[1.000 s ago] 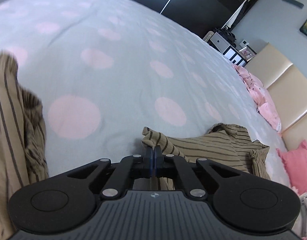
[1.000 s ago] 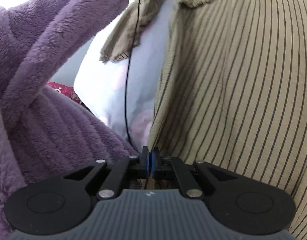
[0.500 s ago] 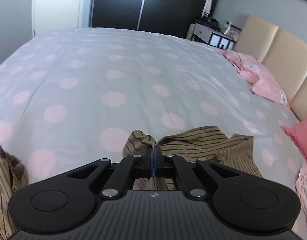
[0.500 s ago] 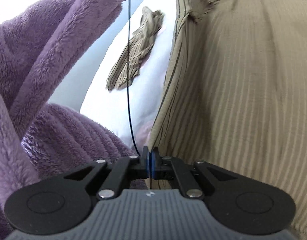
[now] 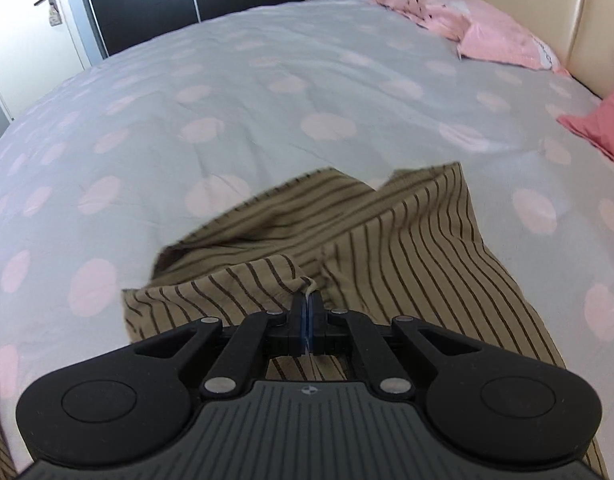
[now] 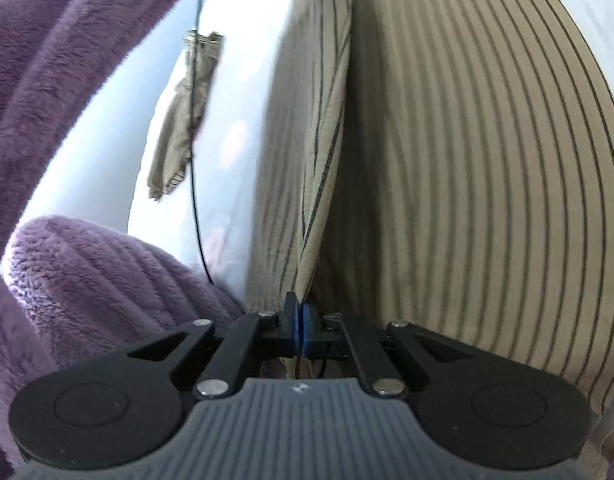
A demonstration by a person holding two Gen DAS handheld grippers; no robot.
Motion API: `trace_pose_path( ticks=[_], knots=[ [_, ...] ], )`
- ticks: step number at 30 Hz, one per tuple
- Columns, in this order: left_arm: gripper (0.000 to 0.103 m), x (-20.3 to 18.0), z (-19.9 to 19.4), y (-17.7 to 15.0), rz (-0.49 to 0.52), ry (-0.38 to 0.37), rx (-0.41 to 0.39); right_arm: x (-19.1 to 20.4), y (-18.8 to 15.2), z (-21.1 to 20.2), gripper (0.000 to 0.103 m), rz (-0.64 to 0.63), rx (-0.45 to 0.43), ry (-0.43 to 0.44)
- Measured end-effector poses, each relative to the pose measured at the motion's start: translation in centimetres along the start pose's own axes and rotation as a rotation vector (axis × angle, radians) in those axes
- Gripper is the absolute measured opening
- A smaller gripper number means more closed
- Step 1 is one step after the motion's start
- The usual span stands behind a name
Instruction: Fold clothes
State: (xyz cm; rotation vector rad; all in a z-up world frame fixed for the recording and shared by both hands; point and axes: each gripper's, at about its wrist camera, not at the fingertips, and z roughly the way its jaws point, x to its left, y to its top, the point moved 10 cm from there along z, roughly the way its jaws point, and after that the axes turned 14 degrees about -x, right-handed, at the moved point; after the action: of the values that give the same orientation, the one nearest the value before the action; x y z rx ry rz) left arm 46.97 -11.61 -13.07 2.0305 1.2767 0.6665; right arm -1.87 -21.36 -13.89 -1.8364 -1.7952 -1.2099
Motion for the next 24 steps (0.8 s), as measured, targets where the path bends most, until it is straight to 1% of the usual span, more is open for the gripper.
trace_pose_path(
  ticks=[3, 6, 7, 8, 9, 10, 11, 13, 16, 18, 21, 24],
  knots=[
    [0.0, -0.4, 0.9, -0.7, 0.016, 0.002, 0.022, -1.1, -0.1, -0.1, 0.003, 0.014, 0.01, -0.012],
    [0.002, -0.4, 1.2, -1.1, 0.001, 0.011, 0.038, -1.8, -0.4, 0.0, 0.003, 0.025, 0.032, -0.02],
    [0.01, -0.3, 0.6, -1.0, -0.003, 0.009, 0.029, -1.8, -0.4, 0.1, 0.003, 0.03, 0.039, -0.019],
    [0.021, -0.2, 0.0, -0.8, -0.008, 0.006, 0.021, -1.6, -0.3, 0.4, 0.003, 0.033, 0.044, -0.019],
    [0.026, -0.1, -0.6, -0.7, -0.012, 0.004, 0.013, -1.8, -0.3, 0.4, 0.003, 0.032, 0.048, -0.023],
    [0.036, 0.0, -1.2, -0.5, -0.017, 0.001, 0.004, -1.9, -0.3, 0.3, 0.003, 0.029, 0.048, -0.026],
    [0.04, 0.1, -1.8, -0.4, -0.021, -0.001, -0.004, -2.0, -0.3, 0.3, 0.003, 0.026, 0.047, -0.029],
    [0.04, 0.3, -3.2, -0.1, -0.03, -0.007, -0.021, -2.4, -0.4, 0.4, 0.003, 0.018, 0.045, -0.04],
    [0.042, 1.2, -7.4, -0.7, -0.039, -0.021, -0.039, -2.9, -0.5, 0.4, 0.003, 0.009, 0.04, -0.054],
    [0.044, 1.5, -10.4, -1.9, -0.04, -0.044, -0.048, -3.2, -0.6, 0.3, 0.007, -0.002, 0.032, -0.063],
    [0.045, 2.3, -15.3, -4.7, -0.059, -0.065, -0.053, -3.5, -0.7, 0.2, 0.008, -0.031, 0.02, -0.078],
    [0.047, 2.6, -19.7, -8.6, -0.103, -0.091, -0.044, -3.6, -1.2, 0.0, 0.009, -0.042, 0.009, -0.079]
  ],
)
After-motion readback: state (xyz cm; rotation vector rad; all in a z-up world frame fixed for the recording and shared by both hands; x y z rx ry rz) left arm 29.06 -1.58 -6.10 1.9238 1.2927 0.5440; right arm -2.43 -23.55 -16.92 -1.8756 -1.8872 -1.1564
